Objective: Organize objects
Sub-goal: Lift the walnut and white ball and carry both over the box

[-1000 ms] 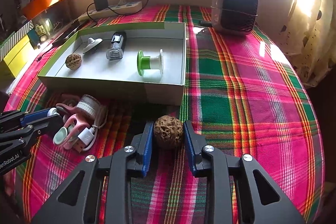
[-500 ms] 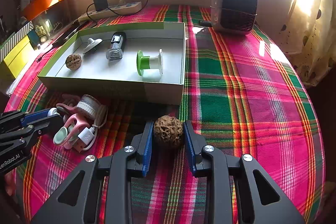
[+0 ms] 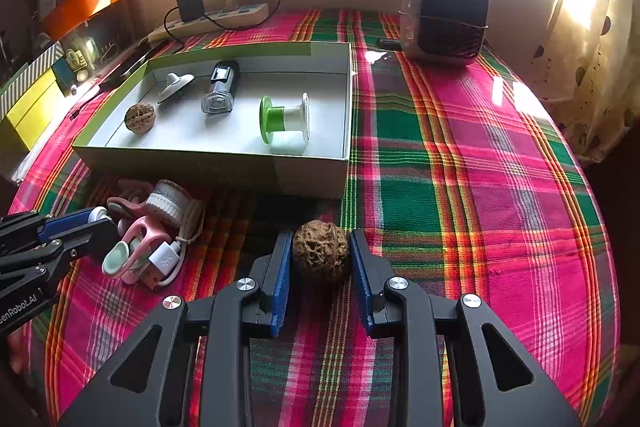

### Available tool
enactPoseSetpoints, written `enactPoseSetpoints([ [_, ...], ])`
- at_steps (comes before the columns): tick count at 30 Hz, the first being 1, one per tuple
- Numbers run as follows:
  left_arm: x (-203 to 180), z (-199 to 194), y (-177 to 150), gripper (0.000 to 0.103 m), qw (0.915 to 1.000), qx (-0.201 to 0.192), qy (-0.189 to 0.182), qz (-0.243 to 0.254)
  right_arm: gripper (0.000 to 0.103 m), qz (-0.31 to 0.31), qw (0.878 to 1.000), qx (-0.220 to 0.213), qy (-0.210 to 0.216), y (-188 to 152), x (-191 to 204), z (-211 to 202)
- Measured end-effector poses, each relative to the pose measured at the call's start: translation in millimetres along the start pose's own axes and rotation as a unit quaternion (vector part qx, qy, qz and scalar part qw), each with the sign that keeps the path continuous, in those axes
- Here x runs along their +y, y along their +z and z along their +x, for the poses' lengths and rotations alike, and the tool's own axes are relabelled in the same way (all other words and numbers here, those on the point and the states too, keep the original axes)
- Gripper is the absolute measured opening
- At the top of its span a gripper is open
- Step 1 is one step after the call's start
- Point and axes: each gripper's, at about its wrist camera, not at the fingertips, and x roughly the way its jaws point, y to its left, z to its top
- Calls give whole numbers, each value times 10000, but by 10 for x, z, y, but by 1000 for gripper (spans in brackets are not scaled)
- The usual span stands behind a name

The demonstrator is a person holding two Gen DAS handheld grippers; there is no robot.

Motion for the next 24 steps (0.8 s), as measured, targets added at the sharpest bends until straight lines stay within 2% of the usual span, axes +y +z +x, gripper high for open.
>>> enactPoseSetpoints([
  [24, -56, -359, 156, 20, 9988, -479, -44, 137, 29, -32, 9988, -449, 205, 189, 81, -381],
])
